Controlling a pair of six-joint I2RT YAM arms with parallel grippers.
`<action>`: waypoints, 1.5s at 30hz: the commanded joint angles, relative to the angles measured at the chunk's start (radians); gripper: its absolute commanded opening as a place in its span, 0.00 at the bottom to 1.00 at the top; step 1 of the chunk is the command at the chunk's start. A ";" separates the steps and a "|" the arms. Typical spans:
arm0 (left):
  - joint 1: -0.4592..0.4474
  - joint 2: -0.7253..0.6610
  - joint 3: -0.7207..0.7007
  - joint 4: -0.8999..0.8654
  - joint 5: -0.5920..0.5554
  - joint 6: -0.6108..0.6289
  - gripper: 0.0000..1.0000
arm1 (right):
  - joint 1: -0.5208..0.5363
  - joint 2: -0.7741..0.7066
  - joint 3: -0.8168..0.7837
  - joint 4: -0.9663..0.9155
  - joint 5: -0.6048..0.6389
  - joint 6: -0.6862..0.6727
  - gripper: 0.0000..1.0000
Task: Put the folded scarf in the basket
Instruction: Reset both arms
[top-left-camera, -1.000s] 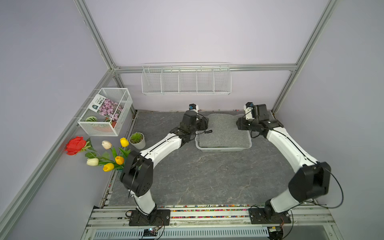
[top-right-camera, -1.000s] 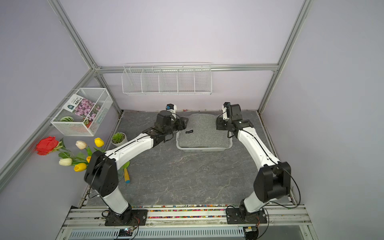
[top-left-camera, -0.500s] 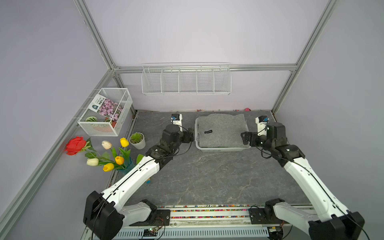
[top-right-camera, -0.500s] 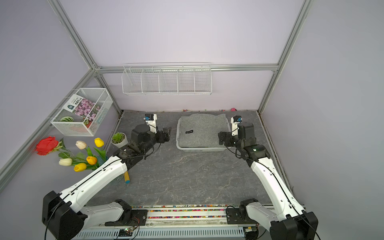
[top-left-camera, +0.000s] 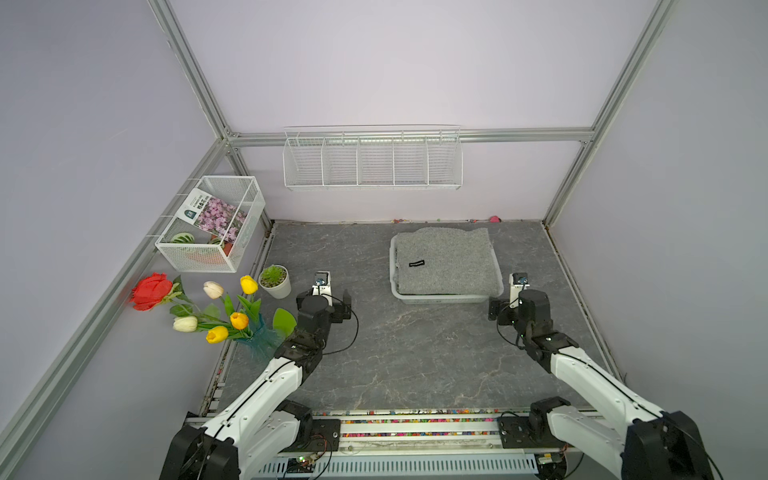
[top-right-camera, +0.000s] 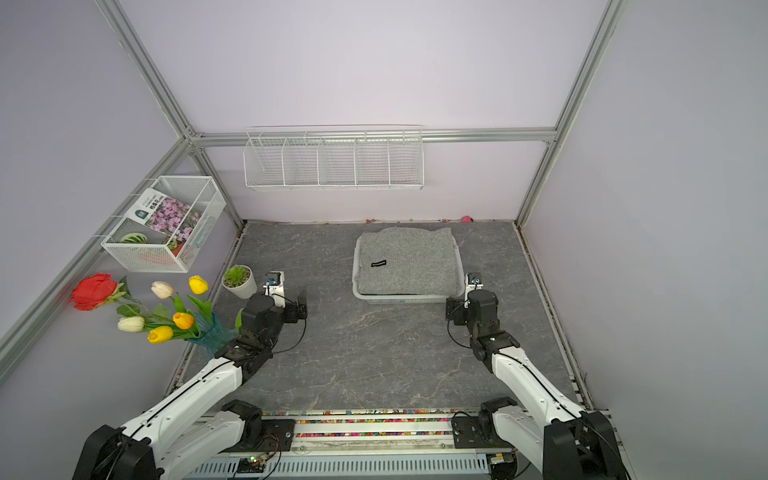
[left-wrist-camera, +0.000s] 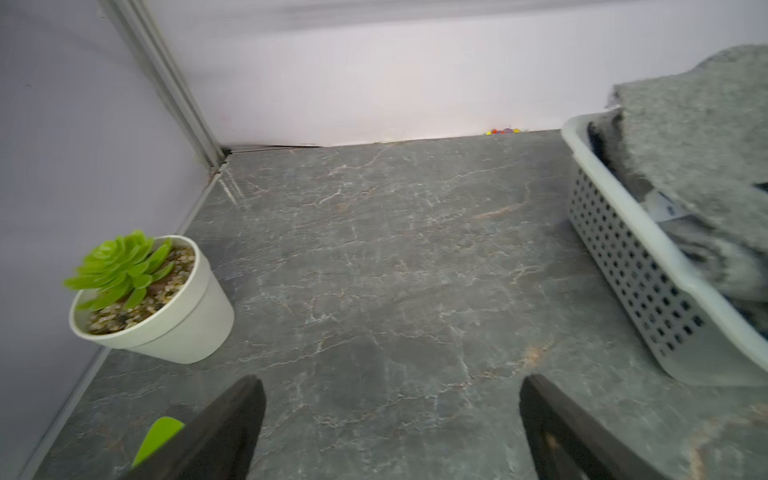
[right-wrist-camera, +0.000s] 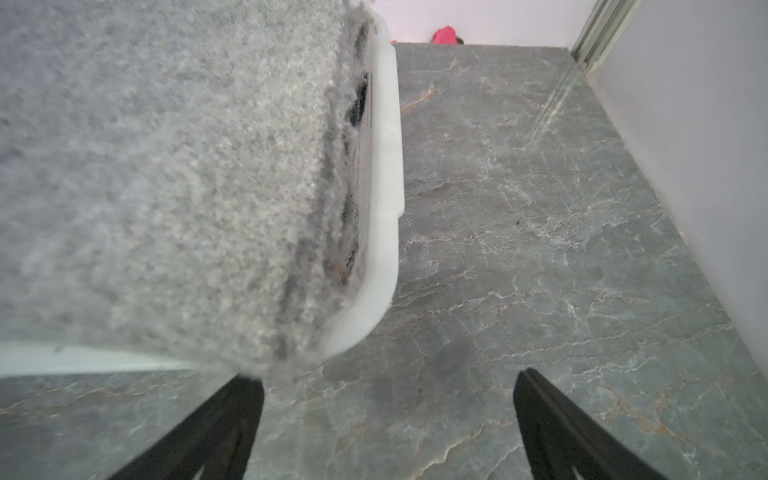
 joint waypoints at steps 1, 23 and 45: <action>0.041 0.020 -0.028 0.140 0.025 0.032 1.00 | 0.000 0.013 -0.084 0.292 0.025 -0.102 0.98; 0.353 0.356 -0.045 0.535 0.174 -0.048 1.00 | -0.074 0.422 -0.078 0.763 0.021 -0.169 0.98; 0.409 0.530 -0.022 0.655 0.333 -0.030 1.00 | -0.140 0.491 0.002 0.661 -0.009 -0.098 0.99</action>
